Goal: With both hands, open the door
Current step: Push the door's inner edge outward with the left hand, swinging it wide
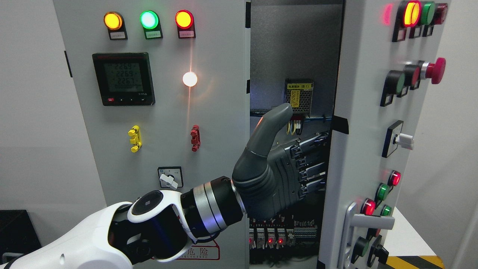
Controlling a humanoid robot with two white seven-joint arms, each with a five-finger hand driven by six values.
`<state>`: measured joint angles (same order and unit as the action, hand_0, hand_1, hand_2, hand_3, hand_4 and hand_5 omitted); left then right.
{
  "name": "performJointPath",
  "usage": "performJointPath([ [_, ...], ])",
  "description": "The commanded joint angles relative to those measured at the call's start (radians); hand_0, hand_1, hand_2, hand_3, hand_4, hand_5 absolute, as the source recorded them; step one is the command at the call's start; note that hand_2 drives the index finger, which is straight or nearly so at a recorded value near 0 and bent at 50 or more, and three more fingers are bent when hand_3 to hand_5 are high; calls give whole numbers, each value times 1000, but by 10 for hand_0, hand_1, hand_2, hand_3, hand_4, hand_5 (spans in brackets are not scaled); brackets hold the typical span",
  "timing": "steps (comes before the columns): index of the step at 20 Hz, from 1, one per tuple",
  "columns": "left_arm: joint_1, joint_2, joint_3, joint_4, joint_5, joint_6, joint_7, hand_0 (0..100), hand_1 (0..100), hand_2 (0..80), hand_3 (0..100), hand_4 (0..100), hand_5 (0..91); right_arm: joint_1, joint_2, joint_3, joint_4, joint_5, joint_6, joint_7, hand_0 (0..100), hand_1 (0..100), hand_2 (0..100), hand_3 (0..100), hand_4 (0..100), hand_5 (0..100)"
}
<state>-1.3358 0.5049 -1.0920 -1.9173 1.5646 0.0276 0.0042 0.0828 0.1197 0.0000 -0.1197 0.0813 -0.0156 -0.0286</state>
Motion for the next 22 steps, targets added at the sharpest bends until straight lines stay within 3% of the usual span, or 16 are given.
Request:
performJointPath([
  [1, -3, -75, -11, 0, 0, 8, -3, 0, 0, 0, 0, 0, 0, 0, 0, -2, 0, 0, 0, -1, 192, 0, 0, 0, 0, 0],
  [8, -5, -153, -12, 7, -1, 25, -3, 0, 0, 0, 0, 0, 0, 0, 1, -2, 0, 0, 0, -1, 192, 0, 0, 0, 0, 0],
  [22, -52, -394, -63, 162, -11, 34, -3, 0, 0, 0, 0, 0, 0, 0, 0, -2, 0, 0, 0, -1, 192, 0, 0, 0, 0, 0],
])
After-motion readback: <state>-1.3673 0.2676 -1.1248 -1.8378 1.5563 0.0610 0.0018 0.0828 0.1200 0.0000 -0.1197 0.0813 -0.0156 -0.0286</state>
